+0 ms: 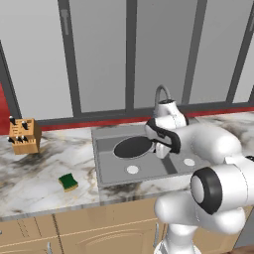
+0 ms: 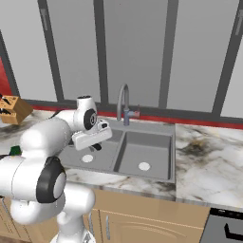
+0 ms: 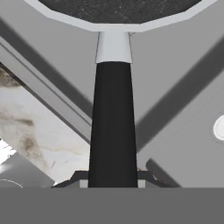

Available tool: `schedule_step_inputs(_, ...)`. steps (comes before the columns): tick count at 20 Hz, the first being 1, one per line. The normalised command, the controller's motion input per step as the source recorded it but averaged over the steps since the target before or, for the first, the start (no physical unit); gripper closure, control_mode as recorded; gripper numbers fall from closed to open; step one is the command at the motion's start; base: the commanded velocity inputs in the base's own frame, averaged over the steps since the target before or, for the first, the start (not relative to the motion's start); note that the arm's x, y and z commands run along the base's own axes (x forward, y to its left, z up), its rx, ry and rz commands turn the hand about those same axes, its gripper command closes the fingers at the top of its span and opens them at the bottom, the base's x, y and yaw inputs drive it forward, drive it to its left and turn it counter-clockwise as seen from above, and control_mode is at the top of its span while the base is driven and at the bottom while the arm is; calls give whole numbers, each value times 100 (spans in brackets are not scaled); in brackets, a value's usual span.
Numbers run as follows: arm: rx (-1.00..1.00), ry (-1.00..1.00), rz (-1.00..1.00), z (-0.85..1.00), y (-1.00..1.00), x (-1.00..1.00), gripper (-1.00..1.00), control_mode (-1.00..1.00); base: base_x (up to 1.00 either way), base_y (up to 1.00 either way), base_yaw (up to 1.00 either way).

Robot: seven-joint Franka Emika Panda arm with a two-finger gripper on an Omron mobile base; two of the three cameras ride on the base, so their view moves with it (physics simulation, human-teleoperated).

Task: Pick the pan and sponge and place them into the sink. Then turn on the water.

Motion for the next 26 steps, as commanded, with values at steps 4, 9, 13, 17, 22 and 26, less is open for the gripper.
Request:
schedule_step_inputs(4,0,-1,1,-18,9,23,100,-100,0,0,0)
schedule_step_inputs(9,0,0,1,-24,13,12,100,-100,0,0,0)
schedule_step_inputs(13,0,1,1,-23,10,9,100,-100,0,0,0)
schedule_step_inputs(17,0,0,1,-22,6,12,100,-100,0,0,0)
schedule_step_inputs(22,1,0,1,-24,5,11,100,-100,0,0,0)
schedule_step_inputs(26,1,0,2,-29,9,10,100,-100,0,0,0)
